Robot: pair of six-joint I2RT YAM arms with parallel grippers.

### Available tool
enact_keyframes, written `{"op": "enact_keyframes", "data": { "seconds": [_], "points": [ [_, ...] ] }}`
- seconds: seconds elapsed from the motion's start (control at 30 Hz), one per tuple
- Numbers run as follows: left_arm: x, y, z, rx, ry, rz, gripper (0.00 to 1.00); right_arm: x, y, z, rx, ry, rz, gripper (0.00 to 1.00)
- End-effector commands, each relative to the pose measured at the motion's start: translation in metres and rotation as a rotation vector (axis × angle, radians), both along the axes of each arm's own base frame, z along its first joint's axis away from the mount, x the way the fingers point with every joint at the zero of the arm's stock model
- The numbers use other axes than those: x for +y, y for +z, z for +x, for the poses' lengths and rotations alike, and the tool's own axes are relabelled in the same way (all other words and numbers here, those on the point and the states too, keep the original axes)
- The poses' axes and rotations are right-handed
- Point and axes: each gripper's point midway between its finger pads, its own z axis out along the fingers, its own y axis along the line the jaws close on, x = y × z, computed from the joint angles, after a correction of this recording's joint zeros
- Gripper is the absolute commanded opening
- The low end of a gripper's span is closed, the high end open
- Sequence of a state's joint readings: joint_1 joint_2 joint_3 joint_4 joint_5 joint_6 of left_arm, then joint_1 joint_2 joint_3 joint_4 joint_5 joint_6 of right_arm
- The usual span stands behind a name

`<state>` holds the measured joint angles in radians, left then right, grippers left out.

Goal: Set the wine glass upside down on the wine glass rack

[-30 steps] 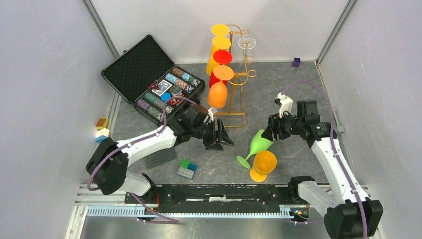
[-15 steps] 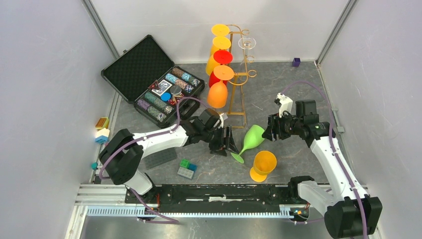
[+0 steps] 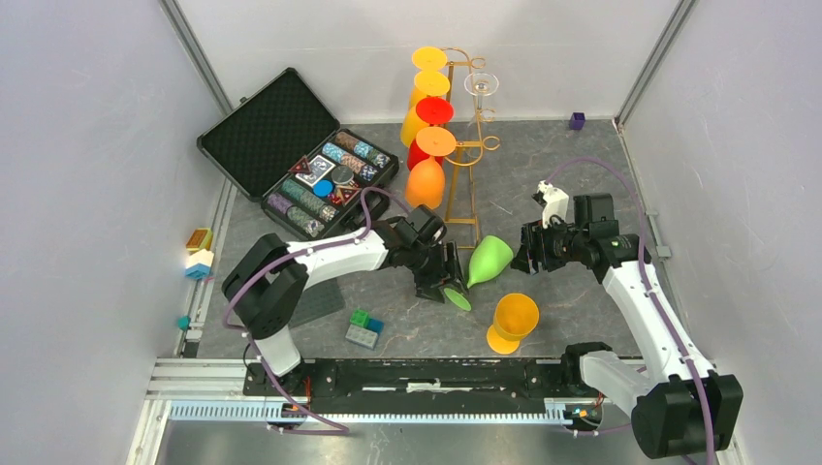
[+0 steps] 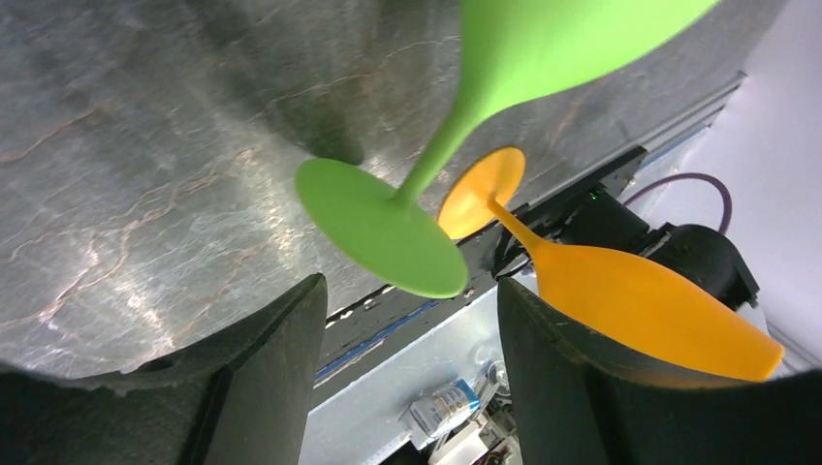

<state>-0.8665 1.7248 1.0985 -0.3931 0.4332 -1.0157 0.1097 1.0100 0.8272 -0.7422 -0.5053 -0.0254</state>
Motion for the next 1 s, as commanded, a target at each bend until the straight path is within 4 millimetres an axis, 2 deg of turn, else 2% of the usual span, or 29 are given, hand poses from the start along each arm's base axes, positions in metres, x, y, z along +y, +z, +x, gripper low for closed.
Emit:
{"op": "enact_keyframes", "data": {
  "seconds": [0.0,0.17,0.37,0.47,0.67,0.87,0.97],
  "points": [
    [0.008,-0.006,-0.001,0.038,0.052,0.063,0.69,-0.001,0.012,0.012,-0.063,0.004,-0.016,0.65],
    [0.011,-0.024,0.001,0.052,0.074,0.083,0.65,-0.002,0.012,0.012,-0.065,0.002,-0.02,0.65],
    [-0.001,-0.034,0.007,0.078,0.099,0.039,0.58,-0.002,0.013,0.012,-0.067,0.002,-0.017,0.65],
    [-0.008,-0.034,0.009,0.088,0.1,0.015,0.45,-0.001,0.013,0.013,-0.067,0.003,-0.018,0.65],
    [-0.006,-0.027,0.009,0.074,0.106,0.004,0.32,-0.001,0.015,0.014,-0.07,0.0,-0.015,0.65],
    [-0.002,-0.017,0.013,0.07,0.155,-0.037,0.03,-0.001,0.022,0.019,-0.082,-0.003,-0.012,0.65],
    [-0.001,-0.01,0.017,0.065,0.186,-0.063,0.02,0.0,0.031,0.023,-0.1,-0.009,-0.005,0.65]
  ]
}}
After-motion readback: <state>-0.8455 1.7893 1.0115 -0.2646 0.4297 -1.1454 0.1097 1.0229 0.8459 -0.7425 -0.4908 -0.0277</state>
